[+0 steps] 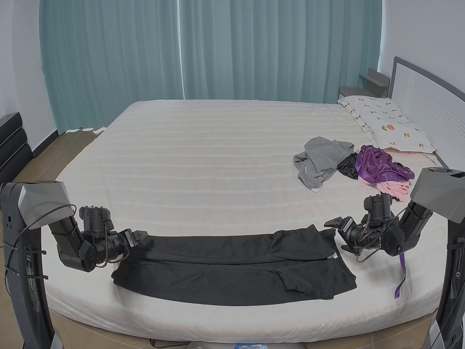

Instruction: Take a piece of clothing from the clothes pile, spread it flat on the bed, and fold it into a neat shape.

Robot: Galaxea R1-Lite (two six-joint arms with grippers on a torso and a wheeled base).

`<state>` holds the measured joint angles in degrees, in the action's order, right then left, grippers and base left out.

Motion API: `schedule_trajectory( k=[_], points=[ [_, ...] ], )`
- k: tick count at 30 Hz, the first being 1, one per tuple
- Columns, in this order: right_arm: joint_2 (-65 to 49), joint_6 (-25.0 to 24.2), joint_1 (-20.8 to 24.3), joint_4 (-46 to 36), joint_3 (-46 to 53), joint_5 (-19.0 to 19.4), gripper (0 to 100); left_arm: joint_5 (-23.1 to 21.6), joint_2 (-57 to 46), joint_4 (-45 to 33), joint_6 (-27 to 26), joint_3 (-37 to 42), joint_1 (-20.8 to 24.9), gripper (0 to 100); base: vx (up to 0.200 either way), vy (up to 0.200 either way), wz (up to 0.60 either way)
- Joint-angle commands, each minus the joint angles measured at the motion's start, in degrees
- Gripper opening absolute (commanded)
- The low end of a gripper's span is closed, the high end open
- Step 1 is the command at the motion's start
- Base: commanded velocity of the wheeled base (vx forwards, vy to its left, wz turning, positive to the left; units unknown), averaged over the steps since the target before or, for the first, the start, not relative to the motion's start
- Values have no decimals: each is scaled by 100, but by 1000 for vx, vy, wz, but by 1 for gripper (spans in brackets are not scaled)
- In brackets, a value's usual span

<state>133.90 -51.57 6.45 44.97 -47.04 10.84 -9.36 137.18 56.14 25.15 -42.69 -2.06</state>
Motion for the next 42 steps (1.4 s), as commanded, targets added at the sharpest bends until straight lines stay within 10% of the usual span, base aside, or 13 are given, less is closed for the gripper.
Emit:
schedule_trajectory(
  k=[1,42],
  points=[
    [-4,-3,6,3,2,6,100,5,186,108,-116,165,92,100,0,0,0],
    [13,15,32,3,11,-3,100,339,336,688,-573,499,153,100,0,0,0]
  ],
)
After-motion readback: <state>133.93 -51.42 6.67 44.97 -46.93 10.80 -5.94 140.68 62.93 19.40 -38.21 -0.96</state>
